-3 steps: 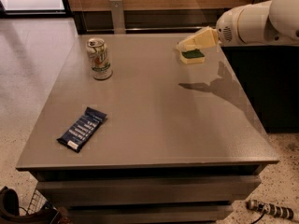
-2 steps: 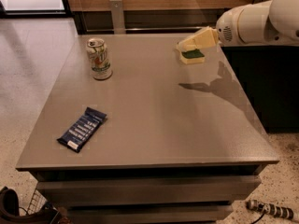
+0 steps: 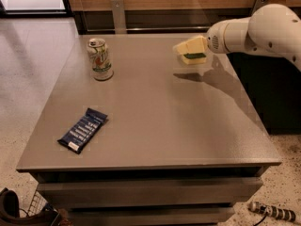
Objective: Pick sponge
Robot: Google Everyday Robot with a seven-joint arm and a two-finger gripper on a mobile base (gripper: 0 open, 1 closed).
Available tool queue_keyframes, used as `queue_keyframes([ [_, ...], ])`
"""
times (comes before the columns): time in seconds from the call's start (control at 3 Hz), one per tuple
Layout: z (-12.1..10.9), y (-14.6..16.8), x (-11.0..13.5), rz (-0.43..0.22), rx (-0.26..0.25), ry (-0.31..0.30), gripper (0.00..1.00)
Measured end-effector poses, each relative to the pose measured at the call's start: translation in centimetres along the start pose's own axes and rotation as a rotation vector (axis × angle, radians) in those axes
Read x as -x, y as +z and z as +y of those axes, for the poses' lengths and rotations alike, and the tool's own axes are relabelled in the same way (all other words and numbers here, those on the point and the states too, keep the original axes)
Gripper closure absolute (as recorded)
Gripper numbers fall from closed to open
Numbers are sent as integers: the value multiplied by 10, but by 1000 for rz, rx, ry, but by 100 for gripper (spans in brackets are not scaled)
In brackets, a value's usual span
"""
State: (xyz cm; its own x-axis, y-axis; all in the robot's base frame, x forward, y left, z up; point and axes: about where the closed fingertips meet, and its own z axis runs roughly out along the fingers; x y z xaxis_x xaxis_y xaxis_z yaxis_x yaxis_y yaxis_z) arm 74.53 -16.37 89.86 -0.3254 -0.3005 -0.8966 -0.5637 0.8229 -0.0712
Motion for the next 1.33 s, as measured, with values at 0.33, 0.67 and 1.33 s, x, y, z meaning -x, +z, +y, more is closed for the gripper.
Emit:
queue_keyframes([
  [0.33, -4, 25, -12, -15, 17, 49, 0],
  [0.67, -12, 46, -42, -16, 20, 113, 0],
  [1.33, -12, 60, -68, -13, 30, 153, 14],
])
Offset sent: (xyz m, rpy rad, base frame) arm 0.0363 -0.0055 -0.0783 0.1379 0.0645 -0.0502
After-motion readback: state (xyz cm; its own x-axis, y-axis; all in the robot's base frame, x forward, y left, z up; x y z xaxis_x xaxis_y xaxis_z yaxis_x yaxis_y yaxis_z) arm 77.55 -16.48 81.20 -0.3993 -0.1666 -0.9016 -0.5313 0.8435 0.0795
